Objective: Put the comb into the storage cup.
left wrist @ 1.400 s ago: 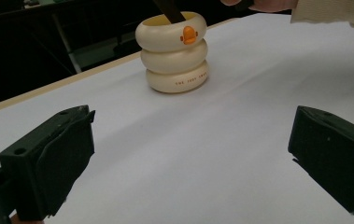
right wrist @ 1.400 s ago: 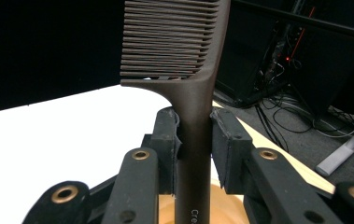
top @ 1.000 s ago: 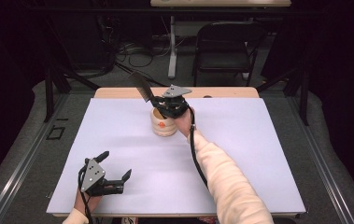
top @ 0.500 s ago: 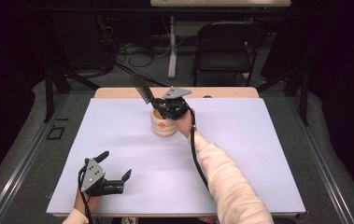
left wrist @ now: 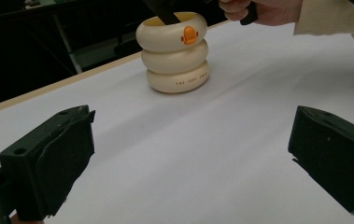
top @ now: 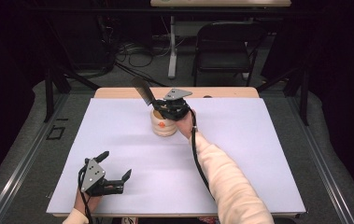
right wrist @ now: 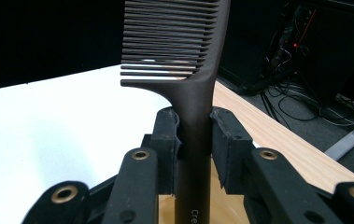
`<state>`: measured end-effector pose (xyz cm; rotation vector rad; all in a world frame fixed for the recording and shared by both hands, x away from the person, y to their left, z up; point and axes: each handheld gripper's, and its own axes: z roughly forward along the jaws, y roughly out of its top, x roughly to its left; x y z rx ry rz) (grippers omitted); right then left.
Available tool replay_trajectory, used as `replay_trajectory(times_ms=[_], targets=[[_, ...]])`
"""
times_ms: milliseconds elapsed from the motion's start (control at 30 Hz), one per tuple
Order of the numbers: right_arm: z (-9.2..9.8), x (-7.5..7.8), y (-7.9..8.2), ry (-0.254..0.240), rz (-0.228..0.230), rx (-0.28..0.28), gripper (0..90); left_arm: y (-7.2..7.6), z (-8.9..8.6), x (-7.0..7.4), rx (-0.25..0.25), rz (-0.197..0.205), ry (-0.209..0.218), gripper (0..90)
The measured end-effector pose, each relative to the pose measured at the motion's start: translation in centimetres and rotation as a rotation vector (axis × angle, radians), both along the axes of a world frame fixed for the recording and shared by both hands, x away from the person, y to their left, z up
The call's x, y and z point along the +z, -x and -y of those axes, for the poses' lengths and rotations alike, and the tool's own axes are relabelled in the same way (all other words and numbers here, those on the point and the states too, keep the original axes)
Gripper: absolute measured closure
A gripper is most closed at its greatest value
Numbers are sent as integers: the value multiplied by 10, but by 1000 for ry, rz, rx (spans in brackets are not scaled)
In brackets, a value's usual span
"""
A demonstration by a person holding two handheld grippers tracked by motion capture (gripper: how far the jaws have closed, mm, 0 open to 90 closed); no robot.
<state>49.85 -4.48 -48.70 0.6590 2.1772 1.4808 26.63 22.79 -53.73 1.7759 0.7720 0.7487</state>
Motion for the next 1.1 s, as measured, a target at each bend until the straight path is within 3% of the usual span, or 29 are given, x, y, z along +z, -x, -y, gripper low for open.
replay_trajectory(times_ms=[1100], targets=[[0, -5, 1, 49, -11, 9, 719, 0, 0, 0, 0, 0, -1, 2]])
